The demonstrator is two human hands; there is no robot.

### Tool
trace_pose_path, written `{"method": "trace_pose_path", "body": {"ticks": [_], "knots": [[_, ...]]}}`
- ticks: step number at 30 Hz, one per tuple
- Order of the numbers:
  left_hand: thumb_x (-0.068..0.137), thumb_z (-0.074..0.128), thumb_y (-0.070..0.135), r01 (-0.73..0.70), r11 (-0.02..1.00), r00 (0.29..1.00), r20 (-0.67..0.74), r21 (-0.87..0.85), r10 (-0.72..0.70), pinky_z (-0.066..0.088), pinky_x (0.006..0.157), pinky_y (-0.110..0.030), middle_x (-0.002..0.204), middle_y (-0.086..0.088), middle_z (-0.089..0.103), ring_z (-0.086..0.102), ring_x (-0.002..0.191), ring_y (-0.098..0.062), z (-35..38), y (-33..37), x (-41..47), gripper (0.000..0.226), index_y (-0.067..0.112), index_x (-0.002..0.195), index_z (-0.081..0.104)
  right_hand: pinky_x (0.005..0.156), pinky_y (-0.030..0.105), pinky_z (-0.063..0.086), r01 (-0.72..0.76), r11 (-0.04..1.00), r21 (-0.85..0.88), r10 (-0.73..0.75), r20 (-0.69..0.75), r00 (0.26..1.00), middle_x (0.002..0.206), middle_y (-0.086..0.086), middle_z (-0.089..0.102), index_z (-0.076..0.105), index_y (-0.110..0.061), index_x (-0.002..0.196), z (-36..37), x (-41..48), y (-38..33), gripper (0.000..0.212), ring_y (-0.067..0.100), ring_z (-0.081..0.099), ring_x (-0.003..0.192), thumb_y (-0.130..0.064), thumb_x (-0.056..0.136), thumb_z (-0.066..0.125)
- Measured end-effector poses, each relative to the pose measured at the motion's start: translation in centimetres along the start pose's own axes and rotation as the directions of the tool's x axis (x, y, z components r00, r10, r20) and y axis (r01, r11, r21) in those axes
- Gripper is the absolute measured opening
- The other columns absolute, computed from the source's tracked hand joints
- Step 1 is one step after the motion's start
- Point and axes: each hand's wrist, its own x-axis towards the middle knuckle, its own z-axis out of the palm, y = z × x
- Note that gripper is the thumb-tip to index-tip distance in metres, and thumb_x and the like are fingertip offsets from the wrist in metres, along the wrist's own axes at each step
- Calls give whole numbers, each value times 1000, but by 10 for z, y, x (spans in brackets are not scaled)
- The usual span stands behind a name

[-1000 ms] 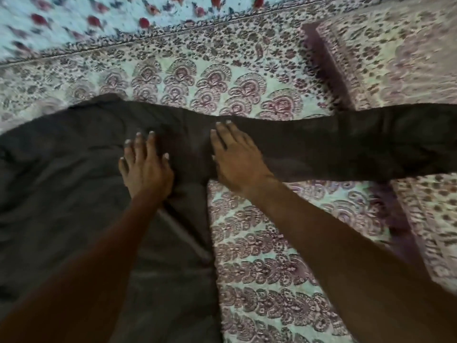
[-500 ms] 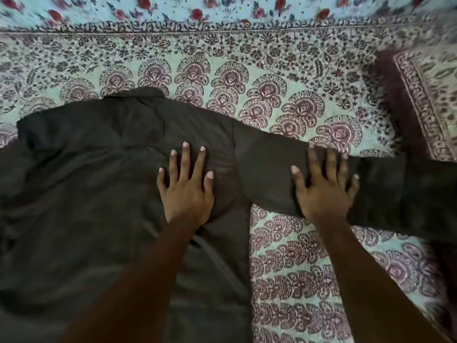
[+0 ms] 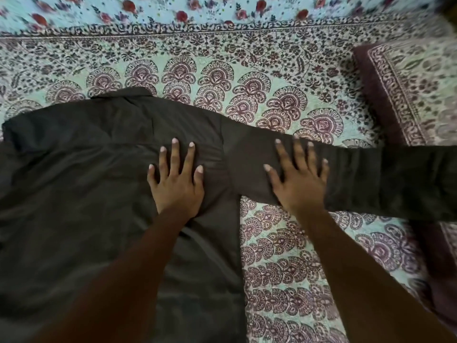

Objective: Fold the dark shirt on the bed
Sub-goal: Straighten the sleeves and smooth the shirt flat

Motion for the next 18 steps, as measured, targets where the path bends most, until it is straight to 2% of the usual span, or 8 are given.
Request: {"method": "trace_pose_path", "body": {"ticks": [2, 4, 7, 9, 10, 12, 14, 18], "knots": [[102, 19, 60, 30, 999, 998, 58, -14, -29, 9, 125, -64, 176, 7, 0, 0, 162, -27, -6, 3, 3, 65, 42, 165, 11, 125, 65, 12, -133, 991, 33, 133, 1, 991, 175, -3, 12, 12, -48, 163, -8, -10, 31, 73, 30, 9, 161, -78, 98, 21], [101, 34, 55, 29, 999, 998, 64, -16, -28, 5, 125, -65, 176, 4, -2, -5, 162, -29, -15, 18, 2, 70, 33, 165, 19, 125, 65, 11, -191, 980, 48, 190, 23, 982, 175, -2, 13, 13, -47, 163, -13, -12, 40, 73, 30, 8, 161, -77, 97, 22], [100, 43, 41, -278, 954, 960, 0, -109, 280, 13, 125, -59, 176, 4, 2, 0, 162, -27, -26, 75, -5, 68, 23, 163, 28, 125, 64, 8, -174, 984, 41, 172, 54, 984, 175, -1, 10, 11, -45, 164, -15, -10, 38, 71, 30, 5, 162, -74, 100, 24], [107, 41, 40, -411, 871, 880, 132, -269, 456, 11, 126, -58, 175, 10, -4, -5, 162, -23, -20, 122, -13, 65, 34, 166, 16, 126, 64, 6, -119, 993, 17, 117, 99, 988, 176, -2, 6, 4, -46, 164, -20, -10, 47, 70, 28, 1, 162, -72, 102, 22], [108, 38, 46, -391, 869, 850, 244, -304, 468, 4, 127, -58, 174, 14, -10, -11, 161, -21, -14, 142, -17, 65, 42, 165, 7, 126, 64, 4, -79, 997, -16, 80, 119, 990, 176, -3, 4, 1, -47, 164, -23, -10, 55, 69, 28, 1, 162, -72, 102, 19], [103, 33, 66, -348, 918, 809, 435, -188, 396, -10, 125, -59, 170, 18, -27, -25, 158, -21, 1, 165, -23, 70, 55, 160, -7, 126, 64, 1, -1, 995, -104, 19, 180, 984, 176, -6, 1, -6, -49, 163, -34, -7, 72, 68, 27, 0, 162, -71, 102, 14], [94, 30, 81, -354, 933, 823, 455, -56, 340, -12, 123, -60, 166, 17, -35, -30, 156, -24, 12, 172, -26, 78, 61, 154, -15, 125, 64, -4, 67, 978, -195, -18, 239, 971, 176, -8, -4, -10, -51, 161, -46, -5, 93, 68, 27, -1, 162, -73, 101, 11], [89, 27, 89, -359, 933, 807, 489, -37, 330, -9, 124, -62, 164, 17, -40, -30, 156, -27, 10, 172, -22, 81, 65, 150, -21, 122, 61, -17, 133, 928, -348, -45, 250, 967, 176, -1, 1, -6, -48, 163, -71, -12, 141, 80, 28, -2, 162, -81, 90, -4]]}}
